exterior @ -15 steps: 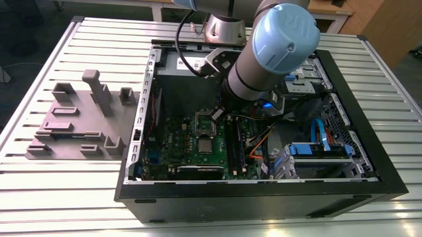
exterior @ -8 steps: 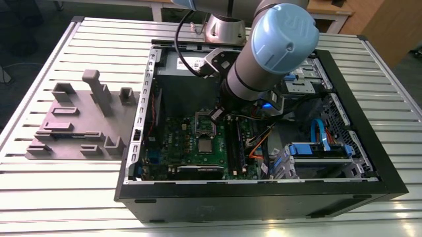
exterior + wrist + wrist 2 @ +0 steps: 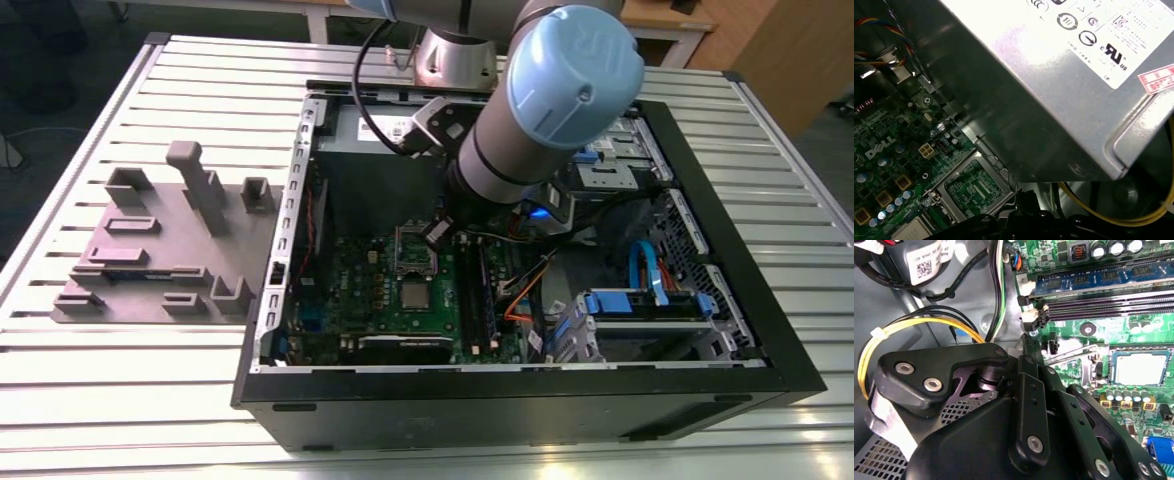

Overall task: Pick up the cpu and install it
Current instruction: 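Close the cpu cover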

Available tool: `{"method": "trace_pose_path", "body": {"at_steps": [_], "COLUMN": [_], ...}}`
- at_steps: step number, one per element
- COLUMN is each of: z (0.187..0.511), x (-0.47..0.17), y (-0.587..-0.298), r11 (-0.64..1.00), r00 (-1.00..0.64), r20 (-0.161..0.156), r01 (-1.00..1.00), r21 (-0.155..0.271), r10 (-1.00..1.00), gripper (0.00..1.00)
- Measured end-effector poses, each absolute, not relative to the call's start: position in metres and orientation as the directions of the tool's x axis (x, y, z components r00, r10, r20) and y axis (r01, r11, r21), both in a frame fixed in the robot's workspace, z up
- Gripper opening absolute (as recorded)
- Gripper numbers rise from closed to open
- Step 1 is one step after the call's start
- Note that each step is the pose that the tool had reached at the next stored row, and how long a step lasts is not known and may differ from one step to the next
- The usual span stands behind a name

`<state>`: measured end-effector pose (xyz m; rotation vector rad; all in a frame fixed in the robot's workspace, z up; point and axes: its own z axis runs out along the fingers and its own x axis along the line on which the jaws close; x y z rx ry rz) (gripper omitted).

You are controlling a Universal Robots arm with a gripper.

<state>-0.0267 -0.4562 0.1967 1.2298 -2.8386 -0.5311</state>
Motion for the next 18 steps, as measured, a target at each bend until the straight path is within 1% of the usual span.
{"method": "trace_pose_path", "body": {"at_steps": [18], "z": [0.21], "x": [-0.031], "y": [-0.456], "r11": [0.636], "r00": [-0.693], "r20": [-0.128], "r01": [-0.708], "r21": [0.306], "r10": [-0.709], "gripper": [0.1]}}
